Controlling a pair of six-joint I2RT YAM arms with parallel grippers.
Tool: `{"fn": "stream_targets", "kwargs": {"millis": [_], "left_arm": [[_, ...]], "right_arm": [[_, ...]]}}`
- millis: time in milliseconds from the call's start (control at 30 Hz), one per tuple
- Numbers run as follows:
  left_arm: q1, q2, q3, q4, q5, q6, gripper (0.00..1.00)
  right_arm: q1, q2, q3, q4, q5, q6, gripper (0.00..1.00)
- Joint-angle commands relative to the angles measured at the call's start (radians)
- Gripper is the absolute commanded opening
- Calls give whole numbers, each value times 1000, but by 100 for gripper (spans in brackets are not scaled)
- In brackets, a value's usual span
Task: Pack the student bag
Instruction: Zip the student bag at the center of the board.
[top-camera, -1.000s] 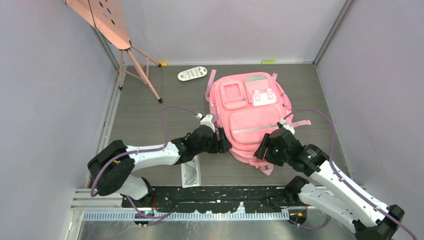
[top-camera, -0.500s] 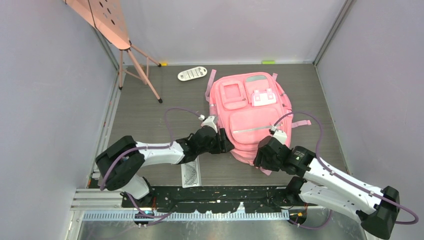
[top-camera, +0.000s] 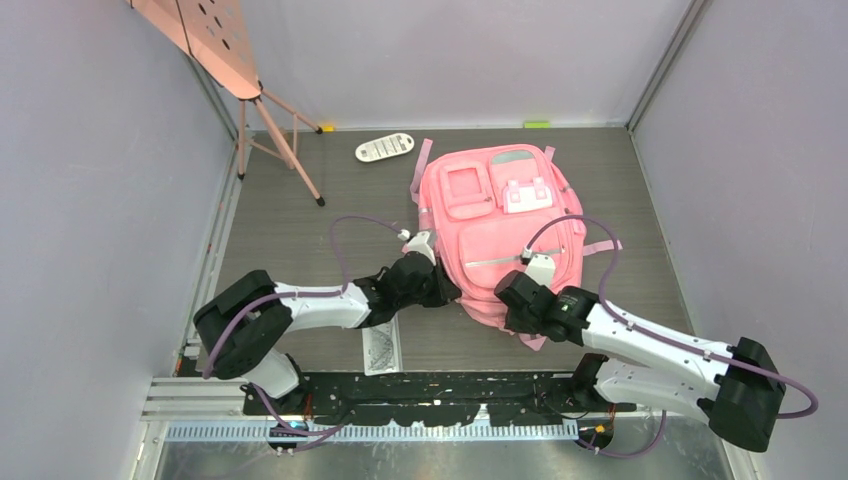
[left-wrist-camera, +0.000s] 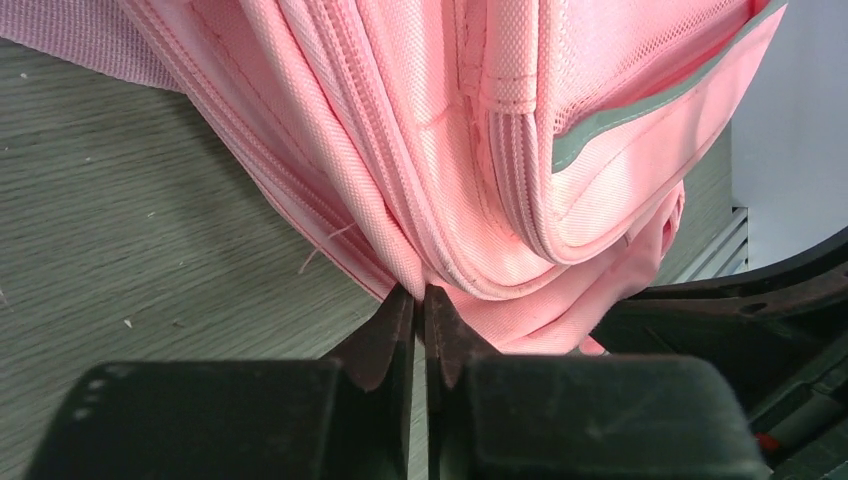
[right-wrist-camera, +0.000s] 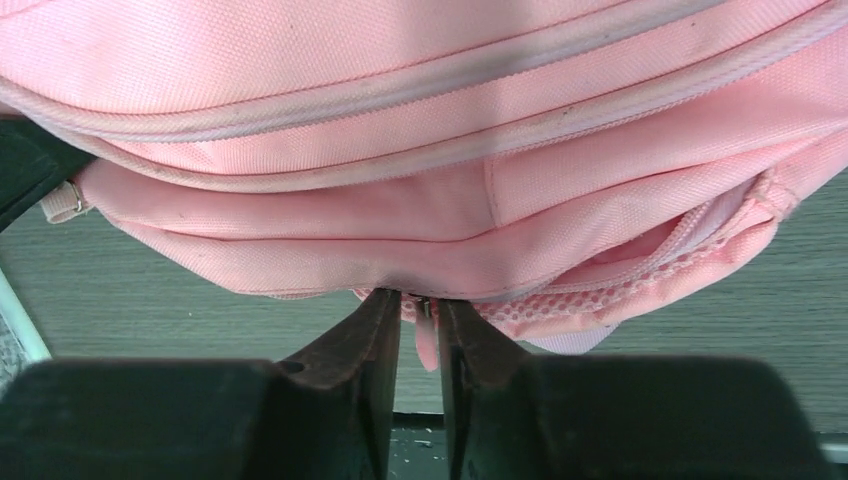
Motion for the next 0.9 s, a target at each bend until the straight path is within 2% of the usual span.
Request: {"fn": "stream_targets", "kwargs": {"millis": [0, 100, 167, 433, 567, 867], "left_arm": [[10, -52, 23, -41, -87, 57, 0], [30, -93, 27, -100, -121, 106, 0], [57, -118, 22, -131, -126, 134, 0], [211, -229, -36, -200, -77, 303, 0], [291, -260, -36, -253, -76, 413, 0], [438, -282, -7, -297, -119, 551, 0]], "right_arm": [[6, 35, 42, -4, 91, -21, 21], [7, 25, 70, -66, 115, -23, 6], [7, 11, 84, -101, 130, -22, 1], [7, 9, 131, -190, 141, -30, 1], [7, 25, 129, -175, 135, -38, 0], [-11, 104, 143, -102, 169, -81, 0]]}}
